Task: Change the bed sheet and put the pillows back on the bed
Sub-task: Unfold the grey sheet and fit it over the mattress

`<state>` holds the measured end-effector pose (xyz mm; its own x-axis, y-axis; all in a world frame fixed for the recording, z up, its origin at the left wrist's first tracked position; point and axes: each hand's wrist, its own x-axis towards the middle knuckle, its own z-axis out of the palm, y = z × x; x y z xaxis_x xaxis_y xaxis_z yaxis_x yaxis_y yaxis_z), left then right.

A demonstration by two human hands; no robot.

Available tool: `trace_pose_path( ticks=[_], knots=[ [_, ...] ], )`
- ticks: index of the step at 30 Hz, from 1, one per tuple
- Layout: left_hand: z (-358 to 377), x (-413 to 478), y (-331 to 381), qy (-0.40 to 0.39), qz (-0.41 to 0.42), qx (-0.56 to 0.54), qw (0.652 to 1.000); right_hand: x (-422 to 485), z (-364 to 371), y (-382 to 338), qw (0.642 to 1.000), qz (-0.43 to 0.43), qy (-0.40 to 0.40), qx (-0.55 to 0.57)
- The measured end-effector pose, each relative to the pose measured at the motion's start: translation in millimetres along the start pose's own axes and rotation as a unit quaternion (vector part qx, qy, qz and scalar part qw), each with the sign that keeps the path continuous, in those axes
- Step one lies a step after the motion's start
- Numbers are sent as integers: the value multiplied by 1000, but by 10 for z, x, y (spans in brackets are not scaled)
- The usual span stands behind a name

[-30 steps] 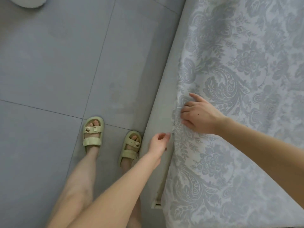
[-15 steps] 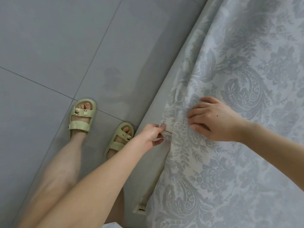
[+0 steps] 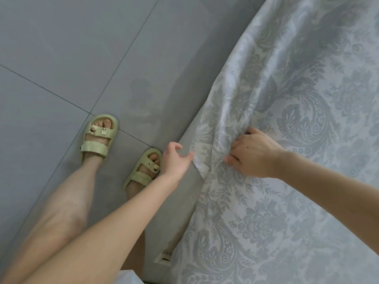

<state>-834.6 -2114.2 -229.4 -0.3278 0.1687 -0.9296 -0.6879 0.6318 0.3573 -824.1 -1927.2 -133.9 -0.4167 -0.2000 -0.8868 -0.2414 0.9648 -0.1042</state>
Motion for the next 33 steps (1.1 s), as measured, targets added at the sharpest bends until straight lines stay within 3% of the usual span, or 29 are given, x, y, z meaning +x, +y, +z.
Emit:
trace_pose_path(
  ticks=[2,5,9,12,15,16,18,21,24,26,28,33],
  knots=[
    [-12,-132,57,-27,77,-12,997,0,-56,-16,1000,5,-29,8],
    [111,-490,73,-146,139,-69,977,-70,-180,-50,997,19,-76,16],
    [321,-920,81,-329,59,-118,935,-329,-262,-26,990,52,-118,60],
    [394,-1017,164,-421,-7,-148,895,-445,-405,50,972,119,-138,146],
    [395,-909,191,-430,-61,-163,886,-263,-566,85,940,168,-87,284],
    [396,-838,166,-427,-69,-166,886,-145,-575,94,941,162,-40,294],
    [404,-722,114,-438,-82,-169,879,143,-545,146,971,108,32,211],
    [388,-682,97,-462,-82,-183,864,561,-441,214,994,42,-38,96],
    [391,-655,62,-484,-88,-209,845,837,-292,234,976,50,-204,55],
    [397,-632,44,-495,-90,-220,836,888,-224,231,963,56,-261,42],
    [404,-619,26,-499,-104,-230,829,880,-209,213,967,50,-242,57],
    [377,-625,26,-505,-118,-264,813,658,-300,111,990,19,-109,89]
  ],
)
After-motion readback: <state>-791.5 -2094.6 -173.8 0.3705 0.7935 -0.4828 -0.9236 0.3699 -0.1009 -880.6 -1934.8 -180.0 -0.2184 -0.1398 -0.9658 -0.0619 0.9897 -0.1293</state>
